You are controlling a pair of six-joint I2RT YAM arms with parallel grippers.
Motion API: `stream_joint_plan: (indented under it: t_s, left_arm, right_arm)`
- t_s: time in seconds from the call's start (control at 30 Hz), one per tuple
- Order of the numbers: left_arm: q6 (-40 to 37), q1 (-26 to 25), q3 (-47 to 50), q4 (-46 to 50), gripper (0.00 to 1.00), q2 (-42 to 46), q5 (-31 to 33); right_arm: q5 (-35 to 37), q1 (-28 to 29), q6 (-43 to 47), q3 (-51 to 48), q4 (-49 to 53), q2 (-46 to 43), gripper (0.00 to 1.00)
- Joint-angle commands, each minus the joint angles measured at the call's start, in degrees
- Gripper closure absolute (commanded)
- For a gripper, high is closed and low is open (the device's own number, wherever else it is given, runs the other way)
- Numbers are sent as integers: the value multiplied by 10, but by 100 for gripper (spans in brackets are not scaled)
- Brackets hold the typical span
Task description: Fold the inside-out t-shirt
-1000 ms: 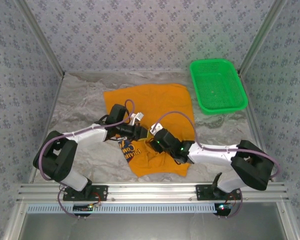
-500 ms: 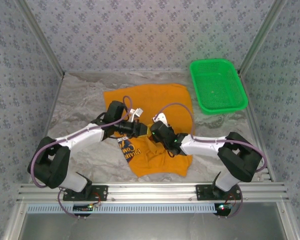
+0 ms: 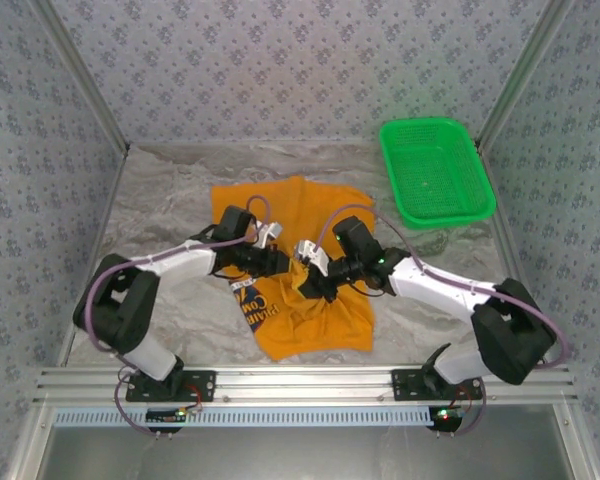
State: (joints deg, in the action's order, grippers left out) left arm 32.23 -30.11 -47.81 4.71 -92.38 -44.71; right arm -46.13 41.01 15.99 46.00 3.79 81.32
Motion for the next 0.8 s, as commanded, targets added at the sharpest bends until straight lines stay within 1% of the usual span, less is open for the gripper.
stream_joint_plan:
  t_s: [0.0, 0.07, 0.1, 0.13, 0.17, 0.27, 0.3, 0.33, 0.37, 0.43, 0.53, 0.6, 0.77]
  left_arm:
    - [-28, -27, -6, -22, 89, -45, 33]
    - [-11, -40, -1, -46, 90, -60, 34]
    - [4, -44, 5, -67, 90, -64, 28]
    - [16, -46, 12, -83, 90, -68, 25]
    - [24, -47, 17, -92, 90, -71, 20]
    - [28, -44, 22, -96, 90, -68, 7]
    - [29, -43, 24, -97, 90, -60, 1]
    - [29, -41, 25, -96, 91, -50, -3]
    - [28, -37, 27, -92, 91, -39, -3]
    - [27, -26, 29, -84, 92, -8, 2]
    - [29, -6, 30, -82, 94, 38, -5]
    - [23, 1, 25, -80, 94, 62, -19]
    - [12, 2, 1, -55, 95, 91, -67]
  right_arm:
    - [-107, -11, 74, -3, -45, 28, 75]
    - [38, -10, 24, -15, -88, 39, 67]
    - [131, -10, -4, -28, -113, 38, 61]
    - [208, -14, -26, -44, -138, 33, 58]
    - [254, -22, -43, -59, -155, 25, 57]
    - [297, -43, -70, -71, -147, 5, 54]
    - [327, -44, -77, -68, -131, -2, 53]
    - [353, -45, -80, -64, -112, -6, 51]
    - [370, -47, -78, -58, -89, -9, 50]
    - [428, -49, -77, -43, -42, -13, 50]
    - [485, -53, -84, -38, -27, -28, 50]
    - [486, -59, -86, -42, -39, -46, 50]
    - [449, -61, -49, -29, -44, -91, 49]
